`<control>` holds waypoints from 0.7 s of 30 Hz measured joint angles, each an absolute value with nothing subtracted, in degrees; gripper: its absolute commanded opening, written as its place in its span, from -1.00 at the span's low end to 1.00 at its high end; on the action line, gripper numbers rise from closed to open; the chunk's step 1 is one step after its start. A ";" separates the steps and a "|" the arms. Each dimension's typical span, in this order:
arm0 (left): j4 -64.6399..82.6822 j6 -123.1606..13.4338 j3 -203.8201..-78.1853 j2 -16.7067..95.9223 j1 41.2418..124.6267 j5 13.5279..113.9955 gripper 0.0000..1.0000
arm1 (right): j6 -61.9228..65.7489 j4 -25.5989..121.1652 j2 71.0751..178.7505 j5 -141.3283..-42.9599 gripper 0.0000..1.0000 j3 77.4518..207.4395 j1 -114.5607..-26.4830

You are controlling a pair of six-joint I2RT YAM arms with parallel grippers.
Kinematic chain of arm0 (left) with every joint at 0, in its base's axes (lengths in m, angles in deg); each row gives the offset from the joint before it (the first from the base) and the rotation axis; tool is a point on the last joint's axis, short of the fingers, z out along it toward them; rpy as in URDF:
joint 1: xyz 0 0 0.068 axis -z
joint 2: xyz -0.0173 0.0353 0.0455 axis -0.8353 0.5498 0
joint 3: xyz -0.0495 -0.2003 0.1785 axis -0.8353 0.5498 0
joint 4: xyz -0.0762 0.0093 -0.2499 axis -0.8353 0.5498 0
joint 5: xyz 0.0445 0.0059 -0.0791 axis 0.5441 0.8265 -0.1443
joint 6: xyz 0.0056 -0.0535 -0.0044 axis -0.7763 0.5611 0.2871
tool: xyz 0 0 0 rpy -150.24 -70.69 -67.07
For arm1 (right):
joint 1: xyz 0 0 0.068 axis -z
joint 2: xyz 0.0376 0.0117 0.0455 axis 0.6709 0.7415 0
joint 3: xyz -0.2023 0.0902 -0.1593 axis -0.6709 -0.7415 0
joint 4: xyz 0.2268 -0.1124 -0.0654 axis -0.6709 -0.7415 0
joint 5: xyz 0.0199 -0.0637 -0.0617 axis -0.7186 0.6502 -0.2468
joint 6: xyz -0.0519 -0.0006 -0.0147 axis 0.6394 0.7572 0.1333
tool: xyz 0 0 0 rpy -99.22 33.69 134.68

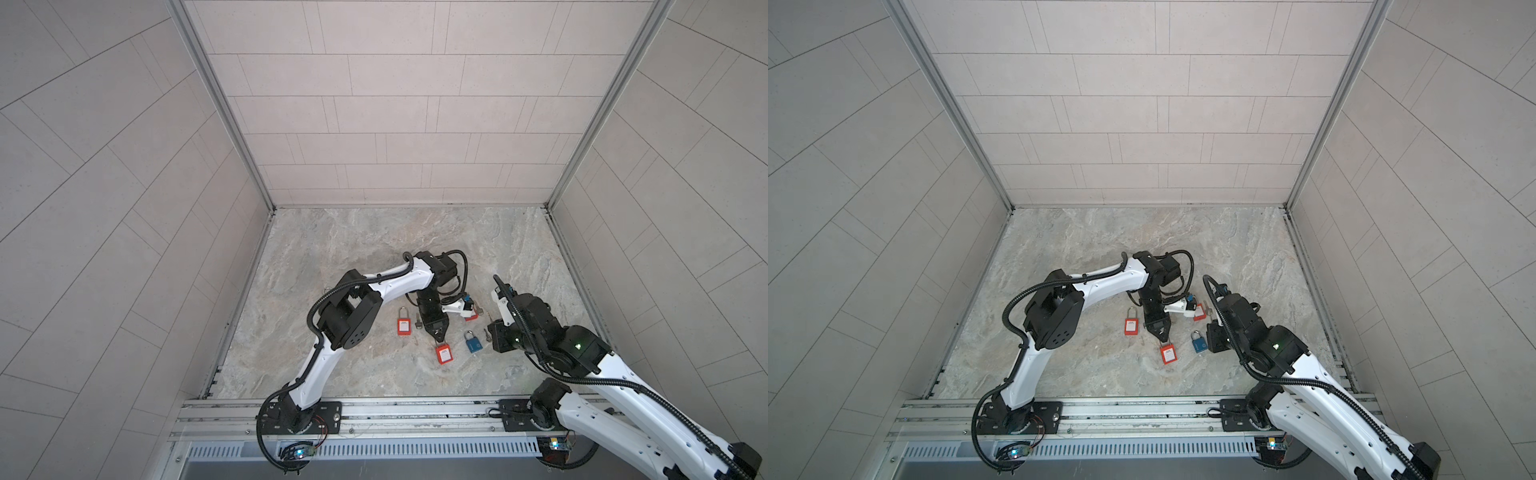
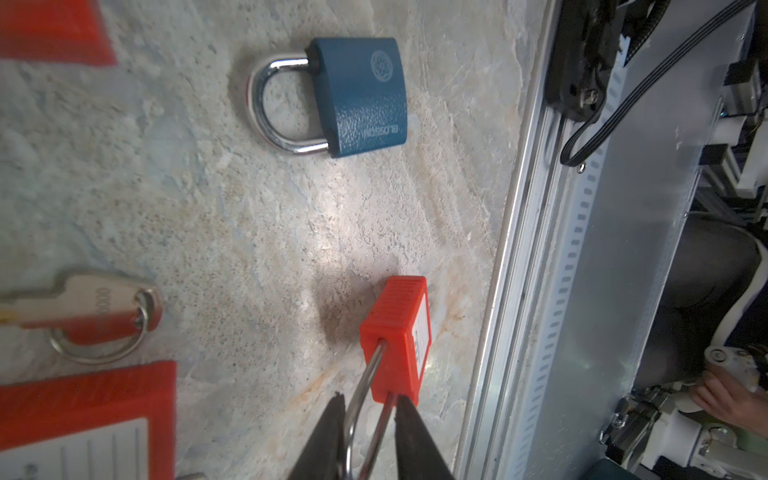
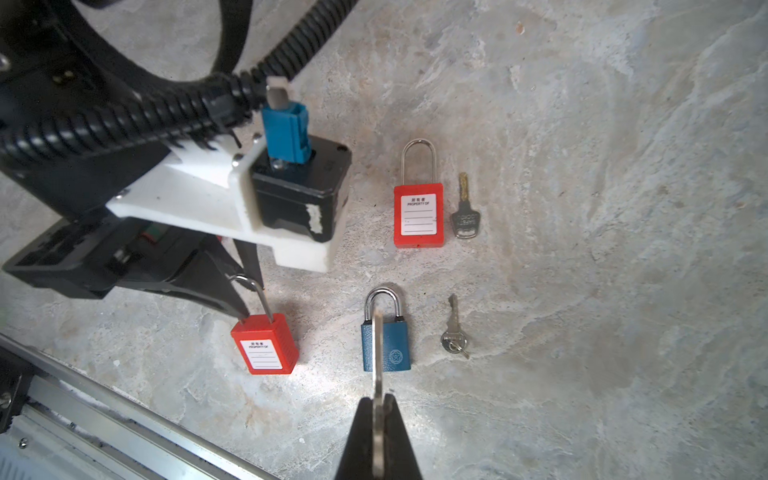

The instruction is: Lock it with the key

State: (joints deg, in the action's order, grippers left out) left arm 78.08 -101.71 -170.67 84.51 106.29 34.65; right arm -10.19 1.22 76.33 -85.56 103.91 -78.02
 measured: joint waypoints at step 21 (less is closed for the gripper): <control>51.57 -88.84 -156.09 66.08 102.47 43.72 0.25 | -18.43 6.95 85.47 -83.11 -0.94 98.86 -91.11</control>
